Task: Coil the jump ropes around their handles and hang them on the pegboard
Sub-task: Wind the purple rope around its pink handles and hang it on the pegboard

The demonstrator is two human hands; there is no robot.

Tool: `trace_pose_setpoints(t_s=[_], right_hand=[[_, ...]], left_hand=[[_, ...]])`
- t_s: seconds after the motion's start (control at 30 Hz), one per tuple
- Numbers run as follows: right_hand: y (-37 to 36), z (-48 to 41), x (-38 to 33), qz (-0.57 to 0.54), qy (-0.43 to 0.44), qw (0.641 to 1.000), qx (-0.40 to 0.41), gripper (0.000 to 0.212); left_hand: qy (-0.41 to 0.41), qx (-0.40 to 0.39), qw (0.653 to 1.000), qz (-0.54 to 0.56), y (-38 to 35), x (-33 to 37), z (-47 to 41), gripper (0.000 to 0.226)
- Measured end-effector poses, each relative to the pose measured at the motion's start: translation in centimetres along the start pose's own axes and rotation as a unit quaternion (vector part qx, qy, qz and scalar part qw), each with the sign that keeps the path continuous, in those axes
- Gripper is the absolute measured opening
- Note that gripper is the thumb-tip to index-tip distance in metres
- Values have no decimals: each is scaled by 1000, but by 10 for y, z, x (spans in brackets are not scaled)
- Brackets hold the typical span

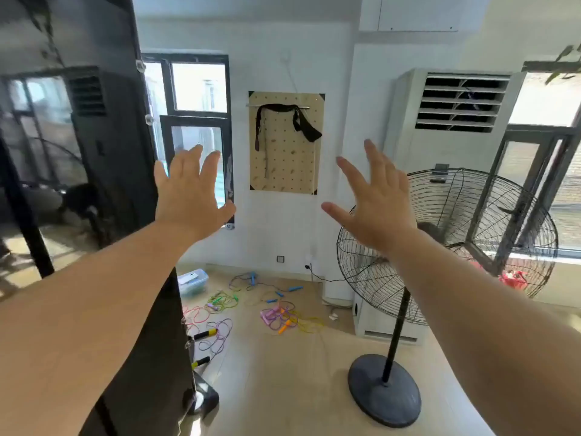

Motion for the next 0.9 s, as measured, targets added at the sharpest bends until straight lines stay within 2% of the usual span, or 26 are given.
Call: trace_pose_setpoints(t_s=[0.13,0.33,0.7,0.9], right_hand=[[-44,-24,-2,17,9,999,-30,82],[-115,-84,-20,17,16,999,-22,82],[-299,-233,-63,20,-23,998,-58,76],[-407,-283,-64,3,-43,991,-126,70]], left_hand=[[-4,-16,999,-41,-29,-7,-13,89],[3,4,999,-52,-88,-39,-61,89],[-13,-52,999,9,-291,-114,-194,91],[-30,-105,994,21,-408,-123,-244,90]])
Point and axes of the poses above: each hand's wrist, its own z-axis away from the middle knuckle, its own y-axis out of the back of the hand, x = y × z, the point moved 5 cm from there along -z, towards the middle knuckle, and after that the axes turned 1 degree about x, right-handed, at the moved point
